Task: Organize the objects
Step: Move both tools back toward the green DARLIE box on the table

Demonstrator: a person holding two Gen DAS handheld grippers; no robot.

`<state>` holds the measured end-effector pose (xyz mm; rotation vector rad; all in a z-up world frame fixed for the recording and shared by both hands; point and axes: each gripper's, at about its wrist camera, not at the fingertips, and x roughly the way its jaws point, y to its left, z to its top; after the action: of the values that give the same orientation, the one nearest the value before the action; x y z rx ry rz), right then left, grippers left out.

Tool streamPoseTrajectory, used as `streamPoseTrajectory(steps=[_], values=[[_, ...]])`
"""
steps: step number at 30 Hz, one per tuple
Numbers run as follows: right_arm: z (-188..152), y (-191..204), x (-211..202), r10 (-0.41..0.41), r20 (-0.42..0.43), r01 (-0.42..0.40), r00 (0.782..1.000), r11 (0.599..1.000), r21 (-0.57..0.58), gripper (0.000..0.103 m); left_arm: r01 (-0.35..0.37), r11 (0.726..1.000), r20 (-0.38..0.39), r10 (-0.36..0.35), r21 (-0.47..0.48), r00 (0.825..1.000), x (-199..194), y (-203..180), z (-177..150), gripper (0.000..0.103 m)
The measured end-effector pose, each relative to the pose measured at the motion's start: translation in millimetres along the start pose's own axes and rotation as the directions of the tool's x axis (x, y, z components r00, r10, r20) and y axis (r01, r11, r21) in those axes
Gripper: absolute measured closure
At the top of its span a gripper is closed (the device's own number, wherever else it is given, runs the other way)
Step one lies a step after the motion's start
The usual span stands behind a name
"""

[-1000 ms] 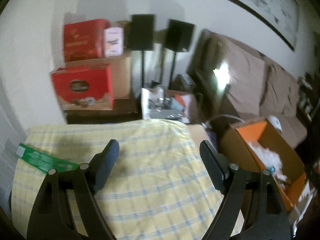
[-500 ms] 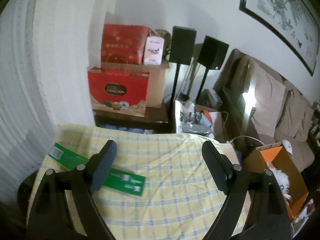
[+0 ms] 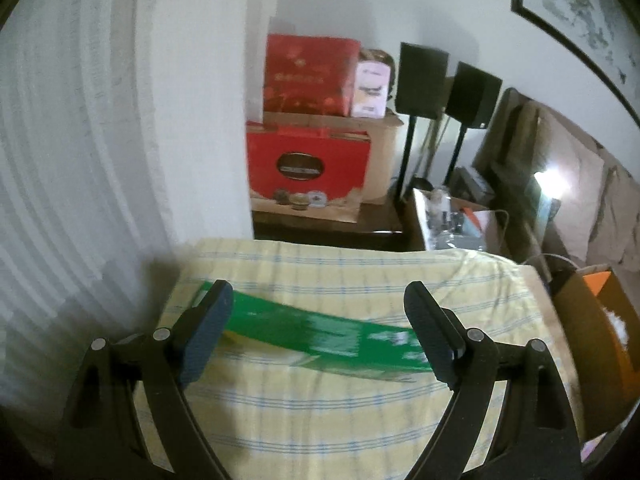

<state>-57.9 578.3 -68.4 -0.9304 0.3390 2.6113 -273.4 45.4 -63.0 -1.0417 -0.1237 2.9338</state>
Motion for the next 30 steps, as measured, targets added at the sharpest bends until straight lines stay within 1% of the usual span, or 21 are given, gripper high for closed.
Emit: streamPoseTrajectory(steps=[1, 3, 6, 8, 12, 14, 15, 17, 20, 22, 24, 27, 29, 30], values=[[-3, 7, 1, 0.002, -0.011, -0.002, 1.000, 1.000, -0.007, 0.024, -0.010, 1.000, -0.003, 0.010, 0.003, 1.000, 3, 8, -3, 0.017], [-5, 23, 6, 0.029, -0.038, -0.030, 0.999, 0.999, -0.022, 0.024, -0.035, 0.999, -0.025, 0.035, 0.005, 0.999, 11, 23, -10, 0.017], [-2, 48, 12, 0.055, -0.050, -0.058, 0.997, 0.997, -0.059, 0.024, -0.058, 0.998, -0.057, 0.057, -0.019, 0.997, 22, 47, -20, 0.017], [-1, 65, 16, 0.076, -0.055, -0.080, 0.996, 0.994, -0.078, 0.023, -0.060, 0.997, -0.072, 0.057, -0.039, 0.996, 27, 59, -25, 0.017], [-6, 104, 26, 0.157, -0.081, -0.165, 0.984, 0.981, -0.105, 0.023, -0.046, 0.996, -0.110, 0.037, -0.073, 0.993, 43, 79, -32, 0.017], [-13, 120, 32, 0.181, -0.104, -0.193, 0.978, 0.974, -0.122, 0.023, -0.012, 0.998, -0.173, 0.002, -0.058, 0.985, 54, 79, -37, 0.017], [-18, 128, 36, 0.188, -0.119, -0.203, 0.975, 0.970, -0.134, 0.023, 0.010, 0.999, -0.187, -0.018, -0.043, 0.982, 58, 75, -40, 0.017], [-24, 139, 42, 0.188, -0.144, -0.210, 0.972, 0.965, -0.158, 0.023, 0.036, 0.999, -0.181, -0.037, -0.010, 0.983, 57, 67, -45, 0.017], [-32, 148, 48, 0.182, -0.170, -0.212, 0.968, 0.962, -0.175, 0.023, 0.046, 0.998, -0.185, -0.038, 0.037, 0.982, 60, 53, -48, 0.017], [-33, 146, 49, 0.182, -0.172, -0.211, 0.968, 0.963, -0.168, 0.023, 0.065, 0.997, -0.191, -0.055, 0.046, 0.980, 62, 46, -49, 0.017], [-33, 143, 49, 0.177, -0.168, -0.204, 0.970, 0.966, -0.157, 0.023, 0.101, 0.994, -0.204, -0.090, 0.043, 0.975, 64, 39, -52, 0.017], [-32, 135, 47, 0.173, -0.161, -0.195, 0.972, 0.972, -0.133, 0.023, 0.174, 0.984, -0.230, -0.159, 0.047, 0.960, 62, 24, -53, 0.017], [-31, 130, 46, 0.181, -0.156, -0.200, 0.971, 0.973, -0.114, 0.023, 0.261, 0.962, -0.252, -0.234, 0.079, 0.939, 56, 12, -54, 0.017], [-31, 129, 47, 0.186, -0.157, -0.203, 0.970, 0.973, -0.105, 0.023, 0.282, 0.954, -0.244, -0.251, 0.102, 0.937, 50, 10, -52, 0.017]])
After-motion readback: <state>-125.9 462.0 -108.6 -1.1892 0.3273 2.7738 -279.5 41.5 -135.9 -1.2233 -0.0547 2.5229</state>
